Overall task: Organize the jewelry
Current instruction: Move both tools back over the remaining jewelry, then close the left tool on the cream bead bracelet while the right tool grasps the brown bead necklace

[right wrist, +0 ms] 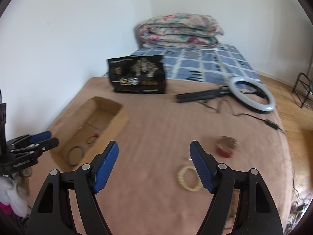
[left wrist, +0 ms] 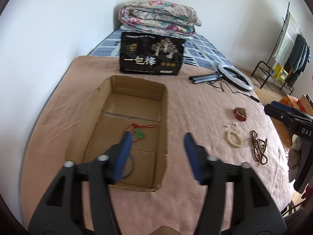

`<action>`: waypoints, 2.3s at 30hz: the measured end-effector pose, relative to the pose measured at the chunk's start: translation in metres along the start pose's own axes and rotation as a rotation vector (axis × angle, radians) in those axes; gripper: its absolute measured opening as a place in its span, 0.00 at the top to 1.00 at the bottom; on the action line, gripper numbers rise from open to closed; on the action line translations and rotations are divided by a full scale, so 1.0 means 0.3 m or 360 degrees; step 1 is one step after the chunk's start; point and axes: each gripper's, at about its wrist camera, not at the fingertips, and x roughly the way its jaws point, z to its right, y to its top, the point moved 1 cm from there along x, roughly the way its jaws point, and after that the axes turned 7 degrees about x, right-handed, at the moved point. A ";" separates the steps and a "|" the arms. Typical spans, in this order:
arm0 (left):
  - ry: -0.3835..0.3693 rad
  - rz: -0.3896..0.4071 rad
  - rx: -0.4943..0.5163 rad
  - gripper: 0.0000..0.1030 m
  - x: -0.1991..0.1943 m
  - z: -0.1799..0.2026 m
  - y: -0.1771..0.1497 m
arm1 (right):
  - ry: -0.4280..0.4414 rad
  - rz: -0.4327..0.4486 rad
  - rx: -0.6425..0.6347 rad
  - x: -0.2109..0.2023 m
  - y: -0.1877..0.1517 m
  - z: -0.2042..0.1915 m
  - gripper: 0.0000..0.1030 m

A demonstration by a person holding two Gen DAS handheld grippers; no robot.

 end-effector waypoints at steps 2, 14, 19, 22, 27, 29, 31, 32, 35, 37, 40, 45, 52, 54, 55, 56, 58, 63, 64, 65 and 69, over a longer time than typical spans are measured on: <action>-0.0027 -0.0002 0.0041 0.35 0.011 0.049 0.008 | -0.0055 0.0028 0.0030 -0.025 0.000 0.063 0.24; -0.0249 -0.0109 0.0262 0.35 0.160 0.363 0.023 | -0.0302 0.0012 0.0246 -0.056 -0.095 0.428 0.23; -0.0328 -0.0194 0.0202 0.46 0.267 0.444 0.024 | -0.0293 -0.0081 0.0320 -0.024 -0.166 0.536 0.23; -0.0359 -0.0250 0.0180 0.48 0.332 0.478 0.014 | -0.0231 -0.0124 0.0330 -0.001 -0.209 0.563 0.23; -0.0409 -0.0331 0.0153 0.56 0.432 0.536 -0.004 | -0.0231 -0.0277 0.0306 0.061 -0.280 0.581 0.23; -0.0424 -0.0356 0.0149 0.58 0.462 0.553 -0.010 | -0.0257 -0.0341 0.0369 0.071 -0.306 0.597 0.23; -0.0427 -0.0365 0.0153 0.58 0.490 0.568 -0.012 | -0.0271 -0.0377 0.0418 0.078 -0.323 0.610 0.23; -0.0428 -0.0369 0.0151 0.58 0.500 0.572 -0.013 | -0.0294 -0.0391 0.0446 0.078 -0.334 0.618 0.23; -0.0437 -0.0387 0.0138 0.59 0.535 0.583 -0.015 | -0.0358 -0.0418 0.0520 0.079 -0.359 0.641 0.23; -0.0438 -0.0396 0.0137 0.60 0.557 0.592 -0.017 | -0.0330 -0.0461 0.0587 0.092 -0.380 0.653 0.23; -0.0456 -0.0415 0.0126 0.60 0.590 0.604 -0.020 | -0.0275 -0.0537 0.0616 0.133 -0.402 0.643 0.23; -0.0462 -0.0450 0.0140 0.66 0.636 0.627 -0.029 | -0.0222 -0.0555 0.0636 0.185 -0.400 0.614 0.21; -0.0423 -0.0446 0.0179 0.66 0.690 0.654 -0.024 | -0.0221 -0.0510 0.0625 0.255 -0.343 0.603 0.21; -0.0384 -0.0432 0.0220 0.75 0.698 0.665 -0.024 | -0.0247 -0.0495 0.0580 0.278 -0.326 0.589 0.21; -0.0364 -0.0425 0.0241 0.78 0.702 0.669 -0.024 | -0.0267 -0.0492 0.0555 0.289 -0.319 0.581 0.21; -0.0343 -0.0414 0.0266 0.83 0.704 0.673 -0.025 | -0.0301 -0.0486 0.0516 0.301 -0.316 0.572 0.21; -0.0312 -0.0396 0.0298 0.90 0.707 0.673 -0.026 | -0.0353 -0.0480 0.0440 0.318 -0.317 0.557 0.21; -0.0296 -0.0369 0.0337 0.94 0.703 0.665 -0.028 | -0.0432 -0.0475 0.0286 0.327 -0.327 0.526 0.24; -0.0296 -0.0369 0.0338 0.94 0.700 0.663 -0.029 | -0.0435 -0.0475 0.0284 0.329 -0.324 0.526 0.29; -0.0301 -0.0370 0.0331 0.95 0.695 0.661 -0.029 | -0.0440 -0.0470 0.0276 0.325 -0.324 0.529 0.37; -0.0314 -0.0376 0.0310 0.95 0.675 0.647 -0.030 | -0.0436 -0.0463 0.0256 0.311 -0.312 0.533 0.68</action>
